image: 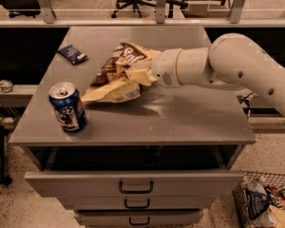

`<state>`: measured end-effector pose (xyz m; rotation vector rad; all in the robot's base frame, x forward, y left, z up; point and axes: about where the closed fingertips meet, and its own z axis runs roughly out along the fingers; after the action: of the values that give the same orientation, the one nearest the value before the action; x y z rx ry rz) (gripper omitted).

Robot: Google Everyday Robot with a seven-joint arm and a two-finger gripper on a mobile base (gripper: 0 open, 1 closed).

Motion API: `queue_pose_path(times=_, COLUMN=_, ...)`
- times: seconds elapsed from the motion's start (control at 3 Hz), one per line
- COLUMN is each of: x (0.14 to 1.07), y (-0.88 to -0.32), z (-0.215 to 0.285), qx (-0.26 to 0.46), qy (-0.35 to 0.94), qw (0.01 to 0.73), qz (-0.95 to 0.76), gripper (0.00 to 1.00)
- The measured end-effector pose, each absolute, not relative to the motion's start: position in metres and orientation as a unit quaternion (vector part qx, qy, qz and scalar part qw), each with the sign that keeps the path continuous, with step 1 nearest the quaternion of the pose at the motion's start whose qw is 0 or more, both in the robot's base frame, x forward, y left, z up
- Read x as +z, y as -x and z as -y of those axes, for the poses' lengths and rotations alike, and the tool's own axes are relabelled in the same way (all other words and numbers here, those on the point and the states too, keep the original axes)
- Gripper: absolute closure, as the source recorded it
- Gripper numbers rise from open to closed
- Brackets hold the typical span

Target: Move brown chip bag near pepsi can

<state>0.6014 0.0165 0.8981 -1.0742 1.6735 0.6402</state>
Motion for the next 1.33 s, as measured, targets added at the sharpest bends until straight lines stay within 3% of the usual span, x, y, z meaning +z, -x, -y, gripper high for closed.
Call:
queue_pose_path(times=0.33, x=0.9067, y=-0.5916, z=-0.0289, qx=0.276, qy=0.447, qw=0.506, qz=-0.685, gripper=1.0)
queue_pose_path(times=0.67, x=0.9072, y=-0.5857, z=-0.0344, qx=0.28, qy=0.448, qw=0.502, qz=-0.685, gripper=0.82)
queue_pose_path(times=1.33, x=0.9057, y=-0.5843, z=-0.0361, qx=0.276, qy=0.451, qw=0.497, qz=-0.688, gripper=0.35)
